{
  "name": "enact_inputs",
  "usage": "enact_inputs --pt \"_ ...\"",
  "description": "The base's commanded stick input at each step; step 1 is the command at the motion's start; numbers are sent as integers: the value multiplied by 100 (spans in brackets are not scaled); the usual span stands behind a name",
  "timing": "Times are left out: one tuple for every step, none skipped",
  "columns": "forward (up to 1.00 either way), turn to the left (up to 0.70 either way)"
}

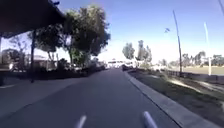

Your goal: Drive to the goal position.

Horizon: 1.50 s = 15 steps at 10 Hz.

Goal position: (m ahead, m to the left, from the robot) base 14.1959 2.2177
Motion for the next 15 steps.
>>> enact_inputs --pt "98 0" --pt "98 0" --pt "98 0" --pt "98 -5" --pt "98 -13" --pt "98 -14" --pt "98 0" --pt "98 0" --pt "98 0" --pt "98 0" --pt "98 0" --pt "98 0" --pt "98 0" --pt "98 0" --pt "98 -12"
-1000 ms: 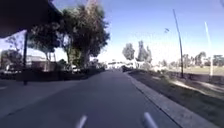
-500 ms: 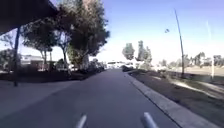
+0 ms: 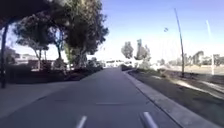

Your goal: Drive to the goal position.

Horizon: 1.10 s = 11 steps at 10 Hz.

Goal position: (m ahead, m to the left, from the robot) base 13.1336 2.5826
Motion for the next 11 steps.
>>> enact_inputs --pt "98 -28" --pt "98 -28" --pt "98 0" --pt "98 0" --pt "98 0" --pt "98 0" --pt "98 0" --pt "98 0" --pt "98 0" --pt "98 0" --pt "98 0"
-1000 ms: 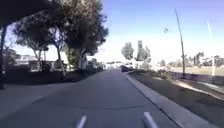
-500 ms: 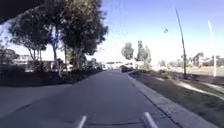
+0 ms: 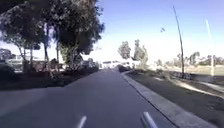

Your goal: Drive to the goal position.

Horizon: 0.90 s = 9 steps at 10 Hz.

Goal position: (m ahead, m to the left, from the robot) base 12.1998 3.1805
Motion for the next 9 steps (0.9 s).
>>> enact_inputs --pt "98 0" --pt "98 0" --pt "98 0" --pt "98 0" --pt "98 0" --pt "98 0" --pt "98 0" --pt "98 0" --pt "98 0"
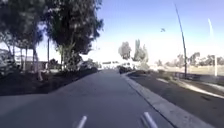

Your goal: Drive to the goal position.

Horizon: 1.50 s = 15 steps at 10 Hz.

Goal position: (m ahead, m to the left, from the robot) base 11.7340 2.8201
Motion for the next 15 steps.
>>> enact_inputs --pt "98 0" --pt "98 -9" --pt "98 -29" --pt "98 -22" --pt "98 0" --pt "98 0" --pt "98 0" --pt "98 0" --pt "98 0" --pt "98 0" --pt "98 0" --pt "98 0" --pt "98 0" --pt "98 0" --pt "98 0"
